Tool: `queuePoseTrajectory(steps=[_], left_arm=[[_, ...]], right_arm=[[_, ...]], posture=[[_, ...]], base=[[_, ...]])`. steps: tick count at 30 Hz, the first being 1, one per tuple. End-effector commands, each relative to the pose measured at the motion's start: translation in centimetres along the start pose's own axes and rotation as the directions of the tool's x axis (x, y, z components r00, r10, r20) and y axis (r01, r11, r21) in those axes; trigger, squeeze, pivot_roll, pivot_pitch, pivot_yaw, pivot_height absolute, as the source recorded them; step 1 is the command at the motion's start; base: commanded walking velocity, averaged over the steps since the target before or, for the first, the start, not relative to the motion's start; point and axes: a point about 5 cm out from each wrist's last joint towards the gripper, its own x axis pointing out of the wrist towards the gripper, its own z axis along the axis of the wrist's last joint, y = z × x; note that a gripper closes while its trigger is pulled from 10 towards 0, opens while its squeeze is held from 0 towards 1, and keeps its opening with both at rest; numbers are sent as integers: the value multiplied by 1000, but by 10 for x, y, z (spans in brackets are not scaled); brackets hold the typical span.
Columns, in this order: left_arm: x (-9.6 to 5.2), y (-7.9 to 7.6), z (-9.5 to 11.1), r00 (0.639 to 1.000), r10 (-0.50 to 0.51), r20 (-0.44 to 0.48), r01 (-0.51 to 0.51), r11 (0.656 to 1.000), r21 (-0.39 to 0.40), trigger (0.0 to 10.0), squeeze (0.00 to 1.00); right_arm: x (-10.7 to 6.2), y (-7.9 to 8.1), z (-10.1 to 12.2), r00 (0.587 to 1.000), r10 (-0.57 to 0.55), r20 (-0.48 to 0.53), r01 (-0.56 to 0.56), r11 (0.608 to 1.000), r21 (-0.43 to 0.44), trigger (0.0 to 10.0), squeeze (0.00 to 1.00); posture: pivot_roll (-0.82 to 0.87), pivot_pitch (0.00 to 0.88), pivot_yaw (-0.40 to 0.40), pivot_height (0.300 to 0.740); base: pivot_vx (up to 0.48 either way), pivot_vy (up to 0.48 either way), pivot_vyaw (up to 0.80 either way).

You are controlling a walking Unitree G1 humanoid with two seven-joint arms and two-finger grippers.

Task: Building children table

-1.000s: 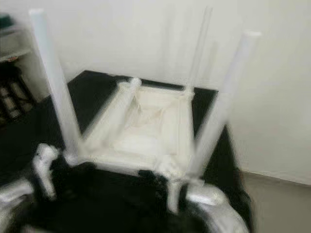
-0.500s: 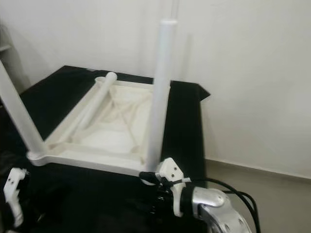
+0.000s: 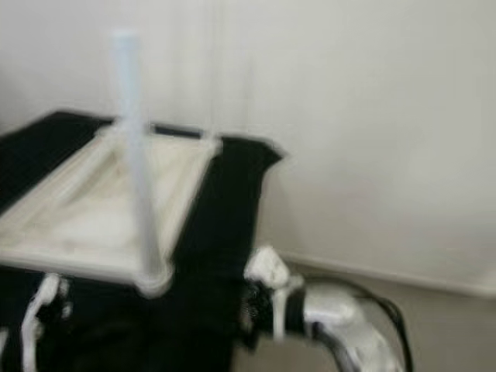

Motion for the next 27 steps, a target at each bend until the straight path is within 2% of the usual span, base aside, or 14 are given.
queuePoseTrajectory(steps=[1,3,4,5,8,11,14,16,18,19,21,24,25,27], left_arm=[[13,0,8,999,19,30,-20,999,40,10000,0],[19,1,13,998,32,57,-35,998,59,10000,0],[33,3,25,990,58,125,-71,993,95,10000,0],[33,3,25,990,58,125,-71,993,95,10000,0],[59,2,40,976,95,195,-125,981,148,10000,0],[67,2,45,970,111,215,-148,975,167,10000,0],[83,4,50,962,162,221,-211,953,219,10000,0],[86,5,51,959,180,219,-229,947,224,10000,0],[90,15,57,932,276,234,-330,913,239,10000,0],[90,15,57,932,276,234,-330,913,239,10000,0],[94,27,62,882,400,250,-459,849,260,10000,0],[96,37,70,801,519,297,-592,759,271,10000,0],[96,37,70,801,519,297,-592,759,271,10000,0],[95,44,71,757,583,296,-650,719,246,10000,0]], right_arm=[[-2,-18,0,989,-145,-10,144,989,-44,10000,0],[-1,-26,1,978,-210,-5,210,977,-32,10000,0],[3,-41,5,943,-333,14,333,942,-31,10000,0],[3,-41,5,943,-333,14,333,942,-31,10000,0],[10,-59,5,846,-533,14,533,846,10,10000,0],[13,-63,4,808,-589,8,588,808,31,10000,0],[16,-71,-1,714,-700,-19,699,712,68,10000,0],[16,-73,-1,691,-723,-21,722,688,69,10000,0],[15,-79,2,645,-765,-10,763,642,71,10000,0],[15,-79,2,645,-765,-10,763,642,71,10000,0],[17,-85,7,604,-797,0,795,602,69,10000,0],[23,-88,12,578,-816,17,814,578,65,10000,0],[23,-88,12,578,-816,17,814,578,65,10000,0],[29,-87,15,577,-816,28,816,578,19,10000,0]], posture=[[-84,0,-44,740],[-84,0,-45,740],[-82,0,-44,740],[-82,0,-44,740],[-88,0,-43,740],[-91,0,-42,740],[-95,0,-38,740],[-97,0,-38,740],[-105,0,-46,740],[-105,0,-46,740],[-108,0,-55,740],[-111,0,-62,740],[-111,0,-62,740],[-115,0,-65,740]], base=[[0,-480,0],[0,-480,0],[0,-480,0],[0,-480,0],[0,-480,0],[0,-480,0],[0,-480,0],[0,-480,0],[0,-480,0],[0,-480,0],[0,-480,0],[0,-266,0],[0,0,0],[0,0,0]])
